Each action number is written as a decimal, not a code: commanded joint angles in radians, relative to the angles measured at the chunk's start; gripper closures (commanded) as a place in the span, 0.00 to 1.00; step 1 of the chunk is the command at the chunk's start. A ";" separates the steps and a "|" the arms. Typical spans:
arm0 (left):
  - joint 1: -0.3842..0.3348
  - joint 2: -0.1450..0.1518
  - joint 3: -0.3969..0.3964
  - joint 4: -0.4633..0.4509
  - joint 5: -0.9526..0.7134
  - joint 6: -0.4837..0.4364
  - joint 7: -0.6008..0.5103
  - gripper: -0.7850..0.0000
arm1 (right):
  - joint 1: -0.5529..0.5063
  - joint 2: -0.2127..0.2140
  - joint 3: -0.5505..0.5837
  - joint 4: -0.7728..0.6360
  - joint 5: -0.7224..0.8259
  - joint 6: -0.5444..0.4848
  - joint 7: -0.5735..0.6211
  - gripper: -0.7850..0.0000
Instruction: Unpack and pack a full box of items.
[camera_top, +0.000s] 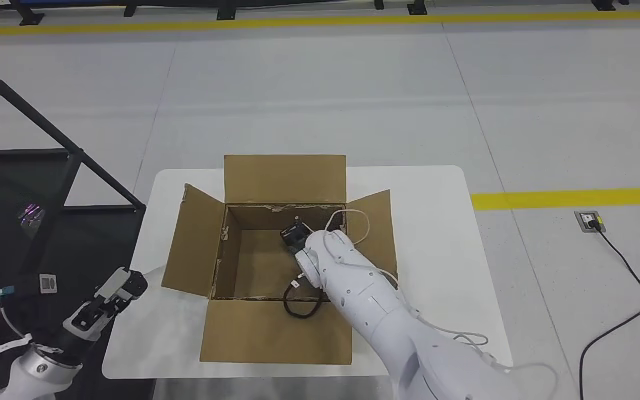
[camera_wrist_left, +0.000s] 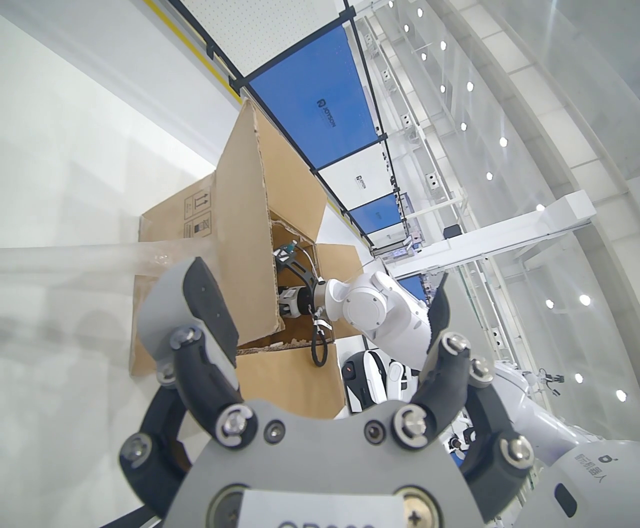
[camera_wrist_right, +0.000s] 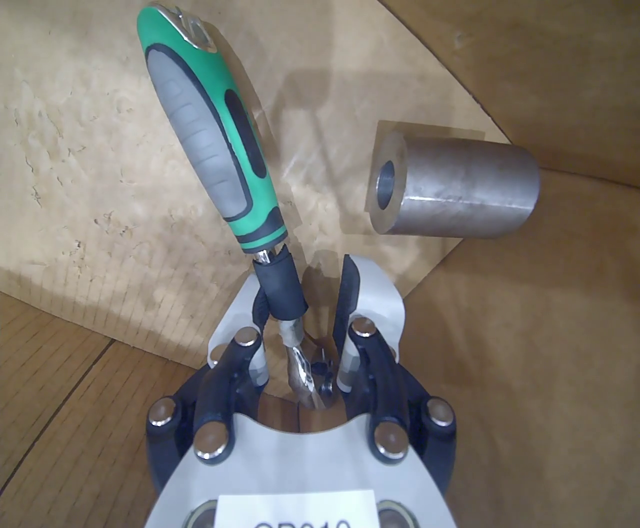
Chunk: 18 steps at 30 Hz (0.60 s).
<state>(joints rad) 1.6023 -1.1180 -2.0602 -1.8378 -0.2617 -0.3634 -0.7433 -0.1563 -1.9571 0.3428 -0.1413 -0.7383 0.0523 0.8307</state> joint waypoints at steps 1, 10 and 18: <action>0.002 0.000 -0.001 0.004 -0.002 0.000 0.001 0.00 | 0.002 -0.001 -0.001 -0.012 -0.002 -0.021 0.000 0.86; 0.010 0.003 0.009 0.004 -0.009 -0.011 0.003 0.00 | 0.017 -0.001 0.002 -0.010 -0.008 -0.075 0.020 0.00; 0.016 0.007 0.009 -0.001 -0.007 -0.010 0.011 0.00 | 0.004 0.004 0.002 -0.016 -0.020 -0.088 -0.007 0.00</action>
<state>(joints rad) 1.6173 -1.1115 -2.0514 -1.8387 -0.2691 -0.3736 -0.7330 -0.1519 -1.9546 0.3443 -0.1562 -0.7555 -0.0335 0.8284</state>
